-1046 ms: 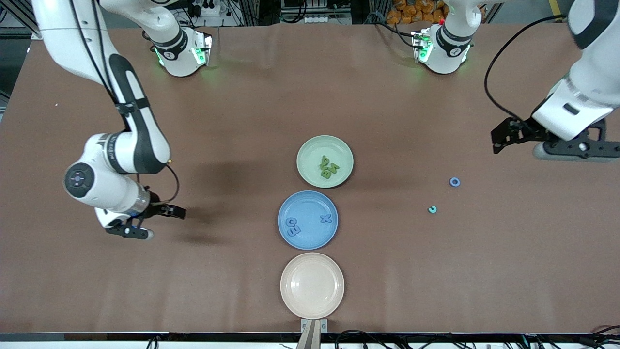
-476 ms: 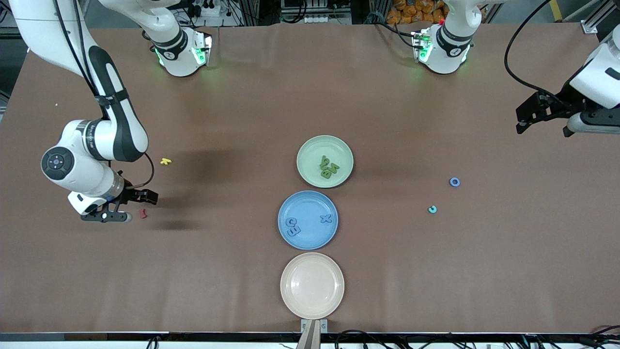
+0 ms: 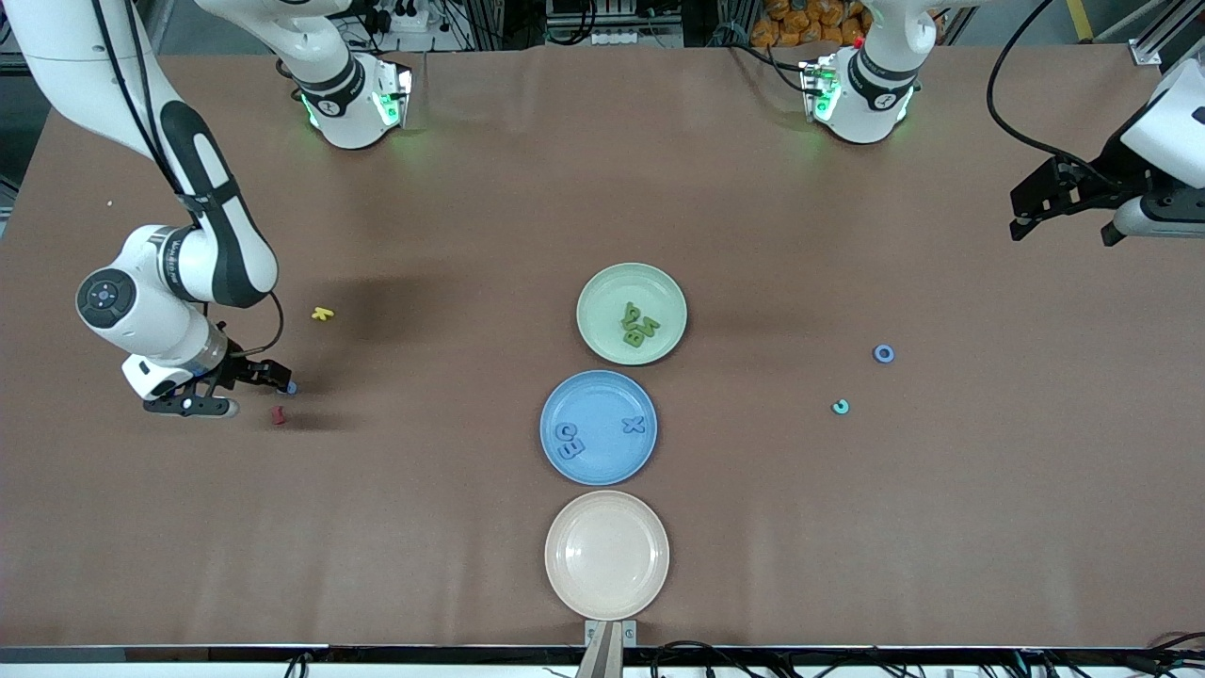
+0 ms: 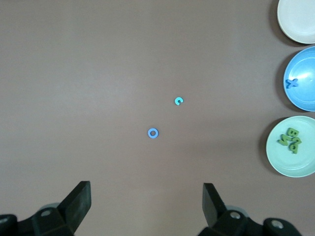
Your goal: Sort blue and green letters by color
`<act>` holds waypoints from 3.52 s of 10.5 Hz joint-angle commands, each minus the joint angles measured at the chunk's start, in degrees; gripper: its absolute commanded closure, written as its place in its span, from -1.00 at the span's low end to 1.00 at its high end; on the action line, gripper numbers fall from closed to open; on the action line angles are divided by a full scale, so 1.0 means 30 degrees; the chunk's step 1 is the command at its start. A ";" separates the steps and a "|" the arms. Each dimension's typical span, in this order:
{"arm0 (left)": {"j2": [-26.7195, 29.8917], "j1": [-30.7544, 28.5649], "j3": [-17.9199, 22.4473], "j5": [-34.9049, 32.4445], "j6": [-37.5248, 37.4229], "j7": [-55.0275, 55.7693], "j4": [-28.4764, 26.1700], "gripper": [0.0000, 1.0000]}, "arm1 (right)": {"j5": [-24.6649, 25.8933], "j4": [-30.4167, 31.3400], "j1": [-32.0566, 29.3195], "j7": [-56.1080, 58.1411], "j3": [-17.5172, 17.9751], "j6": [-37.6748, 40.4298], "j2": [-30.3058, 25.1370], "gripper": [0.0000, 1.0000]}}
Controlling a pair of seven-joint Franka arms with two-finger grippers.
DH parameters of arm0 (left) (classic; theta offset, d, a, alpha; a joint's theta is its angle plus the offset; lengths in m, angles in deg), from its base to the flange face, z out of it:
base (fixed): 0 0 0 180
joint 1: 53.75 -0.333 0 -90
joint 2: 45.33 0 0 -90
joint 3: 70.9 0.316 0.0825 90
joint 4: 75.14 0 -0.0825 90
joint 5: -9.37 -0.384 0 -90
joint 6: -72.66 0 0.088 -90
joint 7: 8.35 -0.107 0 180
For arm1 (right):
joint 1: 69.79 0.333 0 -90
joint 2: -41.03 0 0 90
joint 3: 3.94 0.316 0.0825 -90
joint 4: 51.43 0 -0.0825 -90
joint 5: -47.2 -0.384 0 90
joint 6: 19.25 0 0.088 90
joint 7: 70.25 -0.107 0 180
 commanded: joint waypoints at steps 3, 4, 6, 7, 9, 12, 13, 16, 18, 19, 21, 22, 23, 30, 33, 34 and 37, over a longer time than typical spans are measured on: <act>0.0801 0.0263 0.0418 0.1347 -0.0803 -0.0116 -0.0538 -1.00 | -0.1376 0.0154 -0.0239 0.0134 0.0660 -0.1619 0.1050 -1.00; 0.0801 0.0292 0.0447 0.1201 -0.0803 -0.0232 -0.0509 -1.00 | -0.1405 0.0155 -0.0297 0.0134 0.0660 -0.1796 0.1226 -1.00; 0.0801 0.0234 0.0506 0.1113 -0.0803 -0.0263 -0.0509 -1.00 | -0.1406 0.0155 -0.0326 0.0134 0.0689 -0.2352 0.1520 -1.00; 0.0801 0.0263 0.0564 0.1054 -0.0832 -0.0176 -0.0509 -1.00 | -0.1406 0.0155 -0.0327 0.0134 0.0661 -0.2384 0.1637 -0.97; 0.0801 0.0437 0.0507 0.0384 -0.0832 -0.0263 -0.0509 -1.00 | -0.1435 0.0155 -0.0356 0.0163 0.0660 -0.2472 0.1667 -0.19; 0.0772 0.0497 0.0506 0.0233 -0.0832 -0.0409 -0.0509 -1.00 | -0.1435 0.0301 -0.0356 0.0163 0.0689 -0.2472 0.1667 0.13; 0.0713 0.0468 0.0535 0.0204 -0.0832 -0.0438 -0.0480 -1.00 | -0.1435 0.0330 -0.0385 0.0163 0.0661 -0.2472 0.1668 0.26; 0.0712 0.0759 0.0449 -0.0962 -0.0832 -0.0381 -0.0391 -1.00 | -0.1435 0.0330 -0.0414 0.0134 0.0689 -0.2472 0.1697 0.46; 0.0713 0.0732 0.0448 -0.1027 -0.0832 -0.0409 -0.0362 -1.00 | -0.1464 0.0272 -0.0385 0.0017 0.0719 -0.2268 0.1581 0.55; 0.0713 0.0790 0.0506 -0.0824 -0.0832 -0.0235 -0.0333 -1.00 | -0.1435 0.0185 -0.0385 -0.0041 0.0835 -0.2151 0.1464 0.59; 0.0683 0.0848 0.0623 -0.0763 -0.0832 -0.0002 -0.0304 -1.00 | -0.1464 -0.0049 -0.0414 -0.0158 0.0865 -0.1160 0.0881 0.59; 0.0654 0.0849 0.0624 -0.0705 -0.0832 0.0523 -0.0304 -1.00 | -0.1464 -0.0572 -0.0472 -0.0188 0.0865 0.0209 0.0499 0.59; 0.0654 0.0820 0.0653 -0.0414 -0.0832 0.0586 -0.0304 -1.00 | -0.1522 -0.0897 -0.0386 -0.0334 0.0865 0.1209 0.0293 0.66; 0.0654 0.0819 0.0711 -0.0002 -0.0832 0.1728 -0.0333 -1.00 | -0.4862 -0.2891 0.1721 -0.1676 0.1158 0.2567 0.0144 0.68; 0.0625 0.0849 0.0975 0.0786 -0.1095 0.1846 -0.0333 -1.00 | -0.4892 -0.3623 0.3332 -0.3786 0.1275 0.2655 0.0143 0.73; 0.0625 0.0849 0.0975 0.0790 -0.1096 0.1817 -0.0333 -1.00 | -0.5124 -0.3828 0.3916 -0.4314 0.1247 0.2684 0.0144 0.73; 0.0625 0.0849 0.0975 0.0702 -0.1096 0.1817 -0.0333 -1.00 | -0.6994 -0.4383 0.5554 -0.4846 0.1188 0.2655 0.0231 0.74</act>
